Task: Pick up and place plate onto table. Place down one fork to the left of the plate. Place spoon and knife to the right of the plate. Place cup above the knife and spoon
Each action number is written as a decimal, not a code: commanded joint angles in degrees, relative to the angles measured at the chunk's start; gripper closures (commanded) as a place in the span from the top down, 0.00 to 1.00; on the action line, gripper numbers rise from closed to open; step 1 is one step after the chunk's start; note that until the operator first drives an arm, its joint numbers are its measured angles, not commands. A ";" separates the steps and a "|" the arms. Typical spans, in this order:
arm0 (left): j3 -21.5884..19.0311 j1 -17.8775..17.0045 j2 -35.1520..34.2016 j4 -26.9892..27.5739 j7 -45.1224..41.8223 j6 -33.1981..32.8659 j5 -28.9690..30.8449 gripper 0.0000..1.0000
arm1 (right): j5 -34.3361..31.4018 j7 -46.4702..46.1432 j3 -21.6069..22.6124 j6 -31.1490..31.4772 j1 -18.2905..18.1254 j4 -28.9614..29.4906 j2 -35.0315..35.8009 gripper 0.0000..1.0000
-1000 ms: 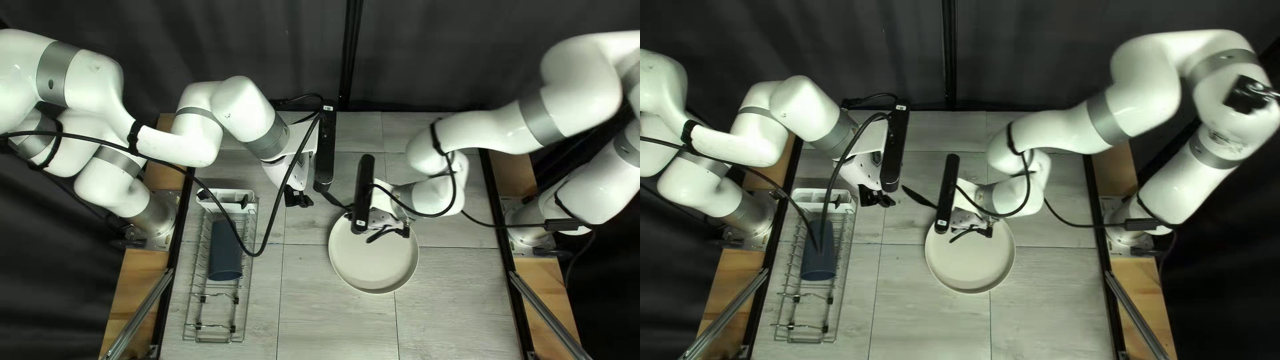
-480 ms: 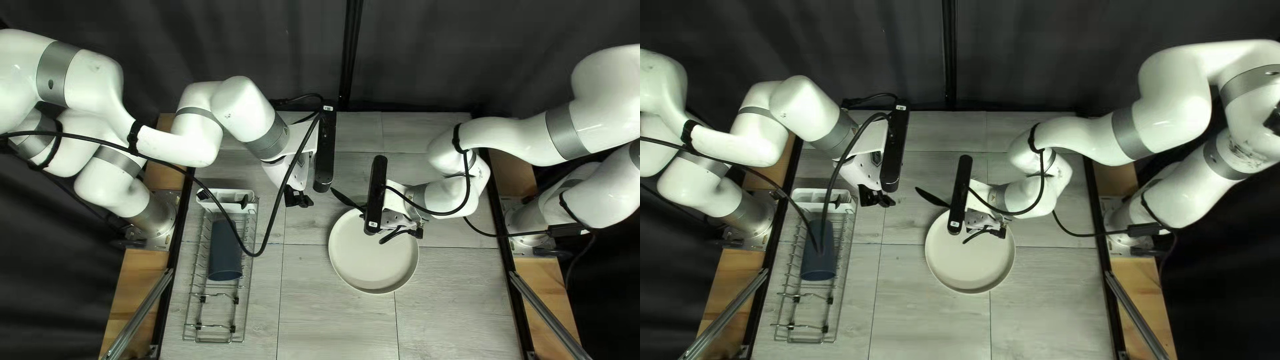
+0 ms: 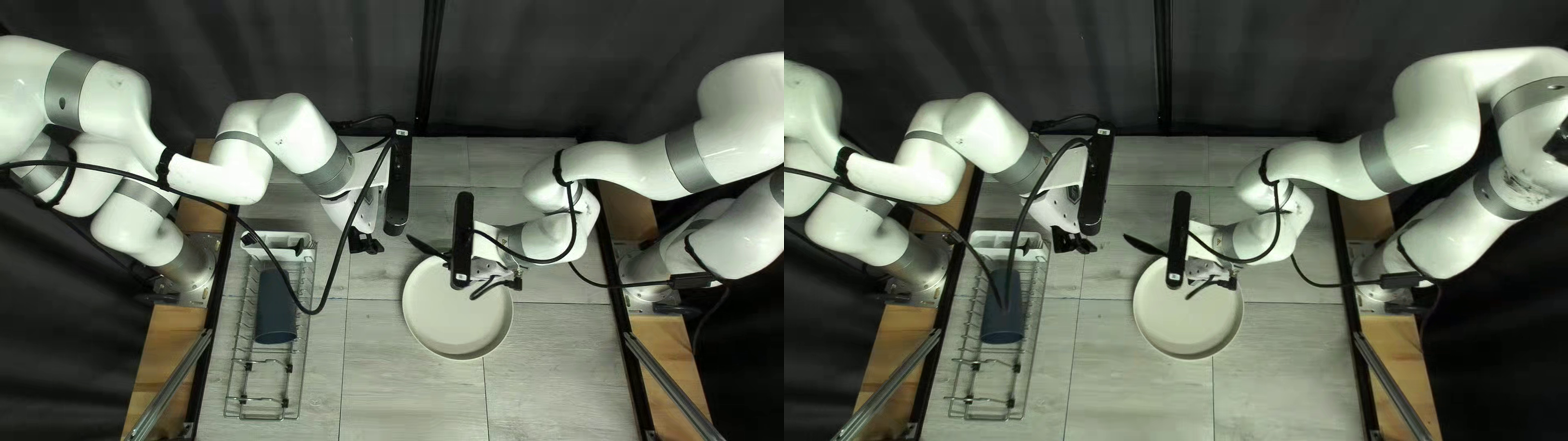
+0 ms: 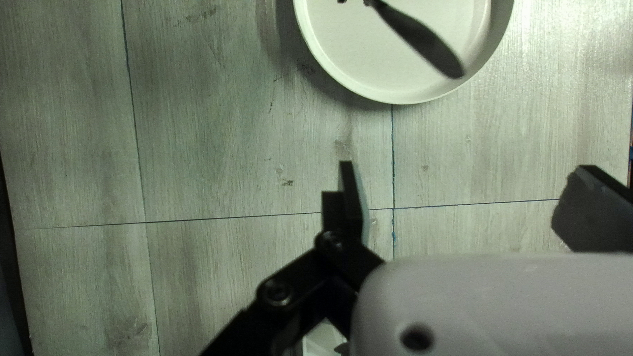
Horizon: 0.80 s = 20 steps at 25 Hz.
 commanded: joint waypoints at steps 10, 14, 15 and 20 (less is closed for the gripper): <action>0.00 0.00 0.00 0.00 0.00 0.00 0.00 1.00 | 11.53 -8.95 -2.52 -2.30 1.81 -2.07 -0.53 0.00; 0.00 0.00 0.00 0.00 0.00 0.00 0.00 1.00 | 11.53 -8.95 -2.52 -2.30 1.81 -2.07 -0.53 0.00; 0.00 0.00 0.00 0.00 0.00 0.00 0.00 1.00 | 11.53 -8.95 -2.52 -2.30 1.81 -2.07 -0.53 0.00; 0.00 0.00 0.00 0.00 0.00 0.00 0.00 1.00 | 30.34 -24.52 -6.67 -1.61 8.08 -3.52 -0.25 0.00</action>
